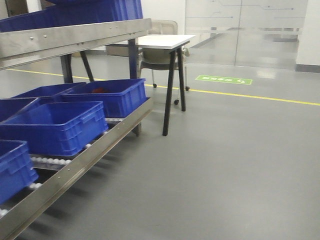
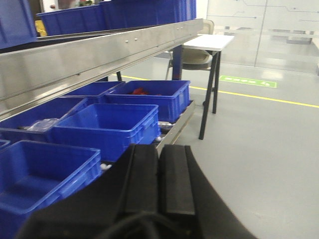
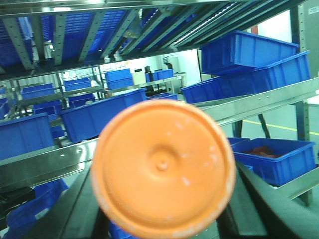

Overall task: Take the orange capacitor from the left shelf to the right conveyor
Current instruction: 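Drive the base to the conveyor table, holding the cylinder in the right gripper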

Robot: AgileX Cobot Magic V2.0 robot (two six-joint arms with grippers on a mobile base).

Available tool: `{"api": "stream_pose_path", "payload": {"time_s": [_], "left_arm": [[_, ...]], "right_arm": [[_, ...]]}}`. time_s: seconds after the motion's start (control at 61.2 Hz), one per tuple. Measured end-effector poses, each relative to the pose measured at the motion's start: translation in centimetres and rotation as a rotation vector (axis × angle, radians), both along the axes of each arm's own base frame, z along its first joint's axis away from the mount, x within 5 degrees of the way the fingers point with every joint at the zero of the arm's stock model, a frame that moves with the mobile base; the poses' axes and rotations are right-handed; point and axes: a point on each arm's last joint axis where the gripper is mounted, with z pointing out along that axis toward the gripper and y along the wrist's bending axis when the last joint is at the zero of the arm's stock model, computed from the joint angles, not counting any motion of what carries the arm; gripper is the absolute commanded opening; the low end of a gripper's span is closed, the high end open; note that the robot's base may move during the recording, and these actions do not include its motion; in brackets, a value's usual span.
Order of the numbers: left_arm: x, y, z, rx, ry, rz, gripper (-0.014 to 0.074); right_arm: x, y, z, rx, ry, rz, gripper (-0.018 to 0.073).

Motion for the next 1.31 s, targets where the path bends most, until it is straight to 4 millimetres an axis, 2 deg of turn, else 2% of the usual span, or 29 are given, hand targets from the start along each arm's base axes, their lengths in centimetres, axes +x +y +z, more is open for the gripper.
{"api": "stream_pose_path", "payload": {"time_s": [1.307], "left_arm": [[0.0, 0.0, 0.0, 0.0, 0.0, 0.0, -0.0126]], "right_arm": [[0.0, 0.0, 0.0, 0.001, 0.0, 0.0, 0.0053]]}}
